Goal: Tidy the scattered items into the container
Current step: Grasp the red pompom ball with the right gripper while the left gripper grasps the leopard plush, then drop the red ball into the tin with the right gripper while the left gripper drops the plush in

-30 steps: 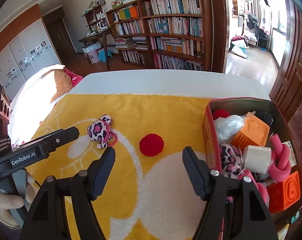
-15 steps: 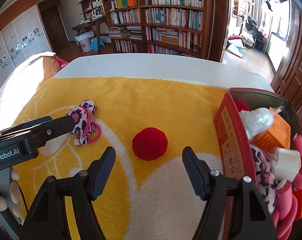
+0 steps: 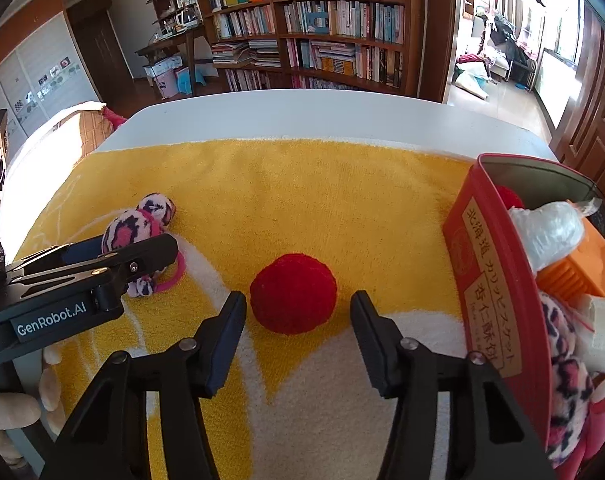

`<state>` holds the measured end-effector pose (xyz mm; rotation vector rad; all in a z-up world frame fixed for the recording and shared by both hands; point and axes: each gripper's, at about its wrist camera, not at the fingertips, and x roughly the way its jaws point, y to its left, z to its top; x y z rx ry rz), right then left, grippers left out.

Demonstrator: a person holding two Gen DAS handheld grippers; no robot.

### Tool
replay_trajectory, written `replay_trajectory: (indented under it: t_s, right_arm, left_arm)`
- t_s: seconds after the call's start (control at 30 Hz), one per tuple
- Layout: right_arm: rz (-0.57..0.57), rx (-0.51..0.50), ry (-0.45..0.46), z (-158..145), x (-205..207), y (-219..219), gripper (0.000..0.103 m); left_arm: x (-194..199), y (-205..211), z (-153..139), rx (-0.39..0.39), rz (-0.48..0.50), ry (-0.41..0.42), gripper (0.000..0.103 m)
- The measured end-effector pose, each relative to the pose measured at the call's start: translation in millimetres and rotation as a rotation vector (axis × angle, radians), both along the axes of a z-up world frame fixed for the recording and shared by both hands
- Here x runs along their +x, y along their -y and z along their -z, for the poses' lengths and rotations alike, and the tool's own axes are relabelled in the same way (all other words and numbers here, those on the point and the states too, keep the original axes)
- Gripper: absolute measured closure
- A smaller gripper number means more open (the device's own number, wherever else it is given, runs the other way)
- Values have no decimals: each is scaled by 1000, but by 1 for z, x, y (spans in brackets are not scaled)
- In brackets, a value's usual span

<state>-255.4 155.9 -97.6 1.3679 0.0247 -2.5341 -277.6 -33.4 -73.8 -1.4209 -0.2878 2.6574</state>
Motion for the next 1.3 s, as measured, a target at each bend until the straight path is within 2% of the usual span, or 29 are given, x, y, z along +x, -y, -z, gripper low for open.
replay_trajectory:
  t_s: [0.1,0.27,0.5,0.7,1.0,1.17,1.3]
  right_arm:
    - [4,-7,-5,-1,0,-2,62]
    - [-3,-21,-21,-14,8,-5,63]
    - [-8,-53,-108,-66,30,-19,63]
    - [74,-66,-163,-102,44,-72,63]
    - [237,-78,-215,-134,66,-165,63]
    - [276,-102,-230,-142,79,-195,63]
    - [282,-98,-217,-135,83,-204,63]
  left_arm:
    - [2,4,0,31,-8,-10,44]
    - [11,9,-7,60,-30,-43,46]
    - [25,3,-45,92,-5,-115,46]
    - [43,-36,-79,129,84,-175,46]
    - [54,-117,-118,190,245,-221,46]
    - [52,-161,-126,197,310,-220,46]
    - [53,-190,-133,200,351,-235,46]
